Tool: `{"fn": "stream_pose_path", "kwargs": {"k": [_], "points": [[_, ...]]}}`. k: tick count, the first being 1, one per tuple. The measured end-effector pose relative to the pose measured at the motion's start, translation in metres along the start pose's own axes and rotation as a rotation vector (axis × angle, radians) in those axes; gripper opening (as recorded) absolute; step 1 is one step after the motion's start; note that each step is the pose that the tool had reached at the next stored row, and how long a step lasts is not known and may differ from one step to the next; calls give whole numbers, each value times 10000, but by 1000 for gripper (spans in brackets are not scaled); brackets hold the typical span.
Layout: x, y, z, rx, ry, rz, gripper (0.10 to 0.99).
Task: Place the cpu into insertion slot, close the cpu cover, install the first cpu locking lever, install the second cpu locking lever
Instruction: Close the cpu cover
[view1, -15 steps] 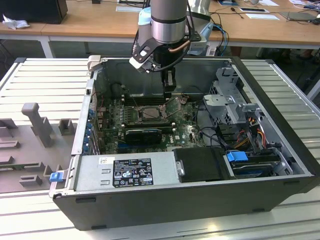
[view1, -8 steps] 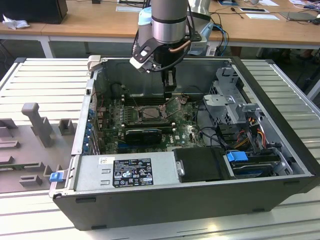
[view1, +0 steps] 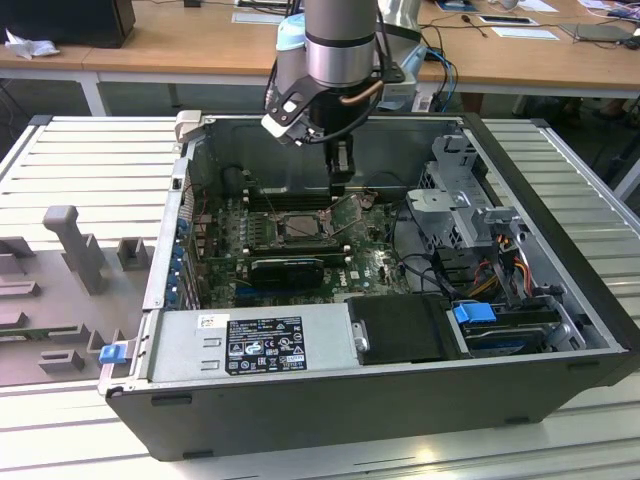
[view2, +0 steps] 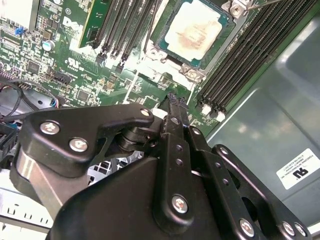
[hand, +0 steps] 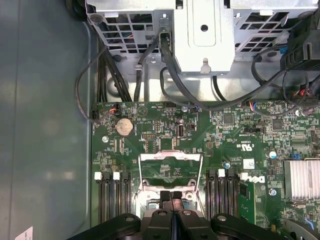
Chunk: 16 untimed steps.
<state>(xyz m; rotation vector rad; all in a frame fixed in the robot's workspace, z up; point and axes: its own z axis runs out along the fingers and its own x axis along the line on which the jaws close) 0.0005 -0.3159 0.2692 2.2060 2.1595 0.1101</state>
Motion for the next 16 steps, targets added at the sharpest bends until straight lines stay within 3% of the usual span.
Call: {"fn": "stream_pose_path", "kwargs": {"k": [9,14,16], "points": [[3,141,24,0,4,1,106],[1,159,91,2,-1,0,106],[3,258,136,11,1,1,106]]}}
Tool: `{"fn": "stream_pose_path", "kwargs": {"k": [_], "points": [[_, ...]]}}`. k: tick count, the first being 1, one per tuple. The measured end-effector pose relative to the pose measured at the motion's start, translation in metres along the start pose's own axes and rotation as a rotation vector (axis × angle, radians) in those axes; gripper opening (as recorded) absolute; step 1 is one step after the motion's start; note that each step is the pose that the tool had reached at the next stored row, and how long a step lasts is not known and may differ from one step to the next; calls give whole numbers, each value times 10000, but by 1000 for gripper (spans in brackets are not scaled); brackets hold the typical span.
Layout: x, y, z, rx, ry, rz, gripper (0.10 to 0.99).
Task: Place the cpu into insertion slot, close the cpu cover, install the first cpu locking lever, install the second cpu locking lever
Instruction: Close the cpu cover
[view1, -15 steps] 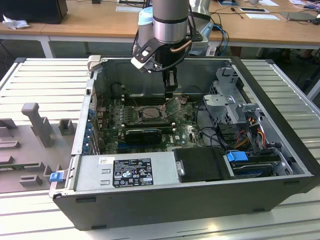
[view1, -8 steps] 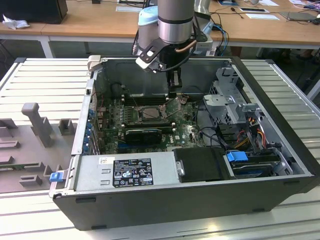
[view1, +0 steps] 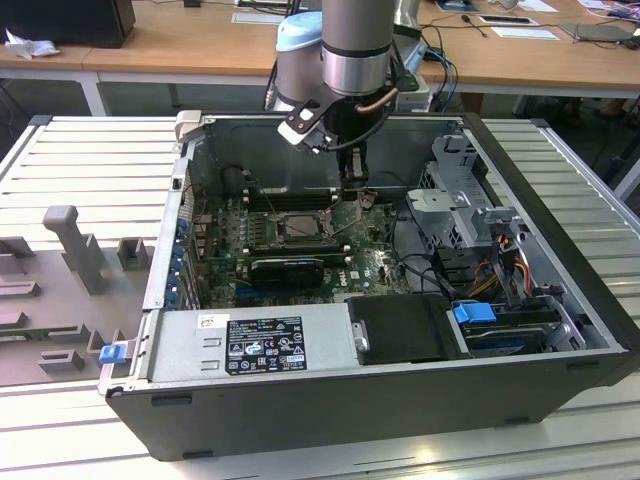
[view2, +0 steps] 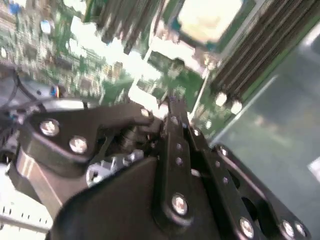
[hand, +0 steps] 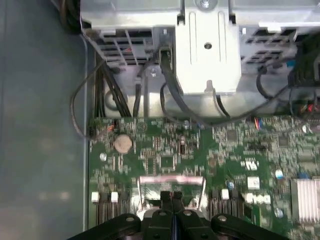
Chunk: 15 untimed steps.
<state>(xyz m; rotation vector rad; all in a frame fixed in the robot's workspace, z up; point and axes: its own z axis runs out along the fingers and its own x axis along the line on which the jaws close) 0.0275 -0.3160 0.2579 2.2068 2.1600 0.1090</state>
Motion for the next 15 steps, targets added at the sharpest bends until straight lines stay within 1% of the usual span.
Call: {"fn": "stream_pose_path", "kwargs": {"k": [2,3,6,7,8,10,13,14,15], "points": [[2,109,26,7,-1,-1,106],[4,147,36,5,0,-3,106],[6,214,48,8,-2,0,106],[8,251,55,9,0,-2,106],[9,273,64,10,2,-1,106],[9,303,90,11,-1,-1,106],[8,319,159,13,0,-2,106],[8,318,177,29,-1,-1,106],[7,317,181,108,-4,0,106]]}}
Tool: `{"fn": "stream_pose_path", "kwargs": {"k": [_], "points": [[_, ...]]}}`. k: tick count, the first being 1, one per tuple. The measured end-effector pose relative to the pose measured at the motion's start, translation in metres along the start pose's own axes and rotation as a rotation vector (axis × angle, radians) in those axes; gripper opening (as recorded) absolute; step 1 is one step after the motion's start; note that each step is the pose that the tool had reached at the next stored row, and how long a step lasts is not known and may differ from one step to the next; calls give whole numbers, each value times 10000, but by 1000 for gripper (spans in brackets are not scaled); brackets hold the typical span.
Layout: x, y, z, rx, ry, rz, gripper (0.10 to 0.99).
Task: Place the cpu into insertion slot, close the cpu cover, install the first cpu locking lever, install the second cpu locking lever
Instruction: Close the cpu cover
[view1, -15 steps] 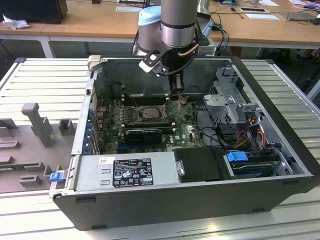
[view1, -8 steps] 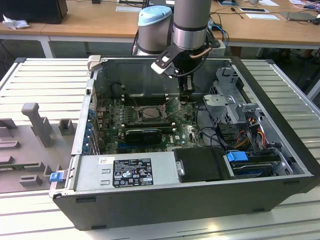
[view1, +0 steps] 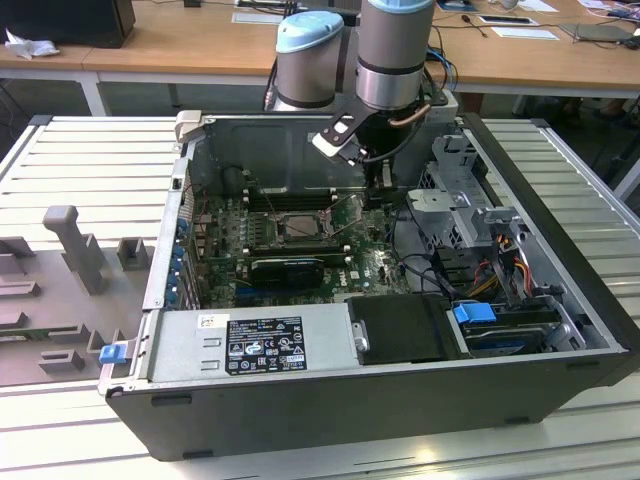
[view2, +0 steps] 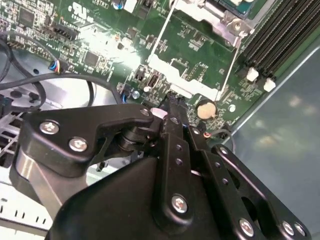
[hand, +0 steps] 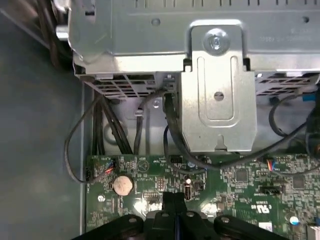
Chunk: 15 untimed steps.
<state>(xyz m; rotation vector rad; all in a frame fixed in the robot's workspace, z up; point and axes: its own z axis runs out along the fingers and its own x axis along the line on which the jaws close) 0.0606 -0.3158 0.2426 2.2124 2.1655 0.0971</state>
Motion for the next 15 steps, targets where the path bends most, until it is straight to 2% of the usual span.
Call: {"fn": "stream_pose_path", "kwargs": {"k": [1,2,6,10,15], "points": [[0,-1,0,71,0,1,106],[0,-5,0,89,3,4,106],[0,-35,0,89,4,1,106],[-2,-101,-5,89,5,2,106],[-2,-121,-7,90,4,1,106]]}}
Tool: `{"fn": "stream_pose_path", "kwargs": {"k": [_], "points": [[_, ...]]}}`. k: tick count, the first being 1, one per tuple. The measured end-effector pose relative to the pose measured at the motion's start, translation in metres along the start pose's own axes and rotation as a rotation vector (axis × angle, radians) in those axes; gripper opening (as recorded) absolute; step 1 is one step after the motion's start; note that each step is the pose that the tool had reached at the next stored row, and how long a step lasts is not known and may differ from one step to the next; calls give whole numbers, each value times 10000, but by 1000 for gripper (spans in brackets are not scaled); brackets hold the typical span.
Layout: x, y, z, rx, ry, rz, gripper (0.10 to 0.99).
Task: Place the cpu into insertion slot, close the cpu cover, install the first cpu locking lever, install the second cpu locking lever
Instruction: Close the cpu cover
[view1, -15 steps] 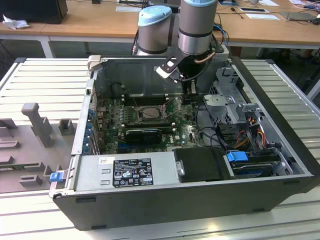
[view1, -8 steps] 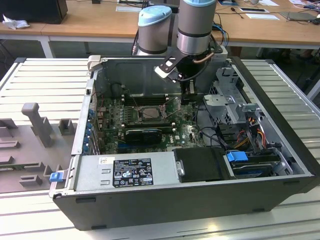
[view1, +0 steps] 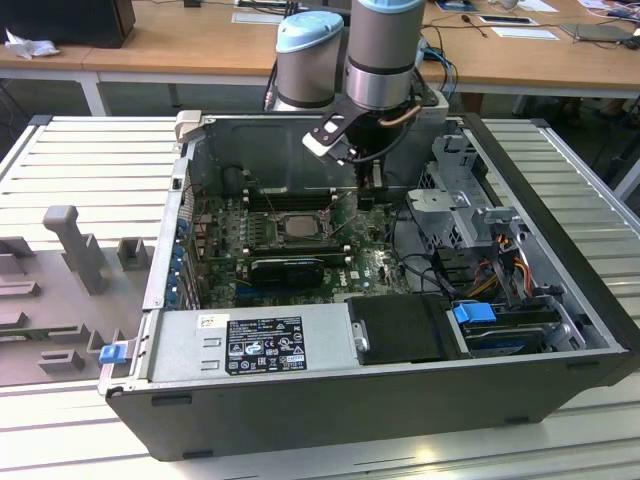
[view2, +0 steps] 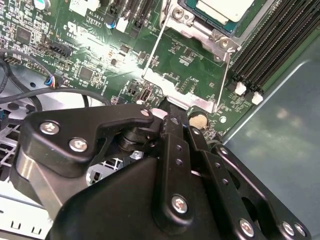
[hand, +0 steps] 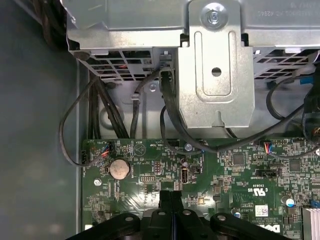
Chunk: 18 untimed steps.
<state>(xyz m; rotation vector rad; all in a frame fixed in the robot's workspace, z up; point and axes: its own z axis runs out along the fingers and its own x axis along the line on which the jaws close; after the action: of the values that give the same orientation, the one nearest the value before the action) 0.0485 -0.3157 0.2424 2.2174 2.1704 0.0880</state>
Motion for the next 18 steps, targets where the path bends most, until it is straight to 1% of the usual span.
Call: {"fn": "stream_pose_path", "kwargs": {"k": [2,9,13,15,18], "points": [[0,-7,0,0,1,1,106],[-1,-66,-6,0,1,3,106],[-1,-68,-18,0,1,2,106],[-2,-118,-25,-1,1,2,106],[-3,-174,-28,0,3,4,106]]}}
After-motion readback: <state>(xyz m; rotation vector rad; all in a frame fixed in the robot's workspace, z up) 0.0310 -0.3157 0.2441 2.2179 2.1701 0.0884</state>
